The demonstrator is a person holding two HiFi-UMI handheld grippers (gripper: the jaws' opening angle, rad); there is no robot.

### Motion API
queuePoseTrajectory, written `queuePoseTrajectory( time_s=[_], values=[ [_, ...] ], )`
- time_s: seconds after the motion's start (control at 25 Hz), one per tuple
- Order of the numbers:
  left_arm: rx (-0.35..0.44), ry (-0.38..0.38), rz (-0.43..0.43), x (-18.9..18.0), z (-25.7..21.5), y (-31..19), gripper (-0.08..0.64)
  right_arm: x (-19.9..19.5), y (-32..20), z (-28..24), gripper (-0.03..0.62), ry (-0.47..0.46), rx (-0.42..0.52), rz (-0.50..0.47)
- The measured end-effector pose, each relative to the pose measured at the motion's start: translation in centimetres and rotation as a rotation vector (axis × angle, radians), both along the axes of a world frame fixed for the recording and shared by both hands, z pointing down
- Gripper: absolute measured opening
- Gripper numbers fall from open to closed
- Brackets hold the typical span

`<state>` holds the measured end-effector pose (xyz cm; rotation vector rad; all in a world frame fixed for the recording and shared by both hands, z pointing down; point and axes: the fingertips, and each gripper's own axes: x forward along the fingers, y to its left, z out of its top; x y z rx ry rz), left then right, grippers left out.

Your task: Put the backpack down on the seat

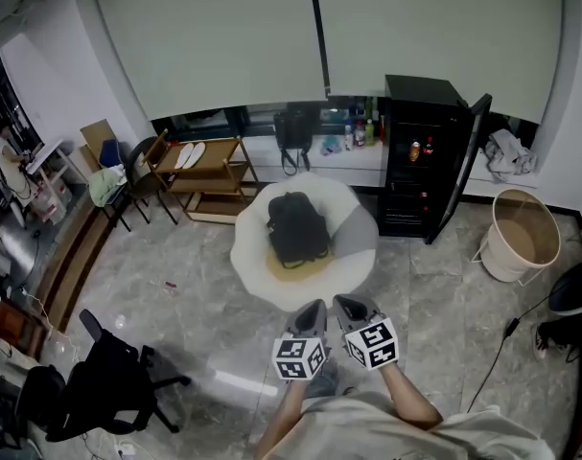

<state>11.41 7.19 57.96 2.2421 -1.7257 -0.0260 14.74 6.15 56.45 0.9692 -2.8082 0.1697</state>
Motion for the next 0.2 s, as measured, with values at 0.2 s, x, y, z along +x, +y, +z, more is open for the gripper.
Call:
queuePoseTrajectory(
  time_s=[0.2],
  values=[
    [0.011,-0.002,-0.002,-0.06,-0.58,-0.14,0.031,0.2,-0.1,-0.54,0.028,-0.003,0.007,0.0]
  ],
)
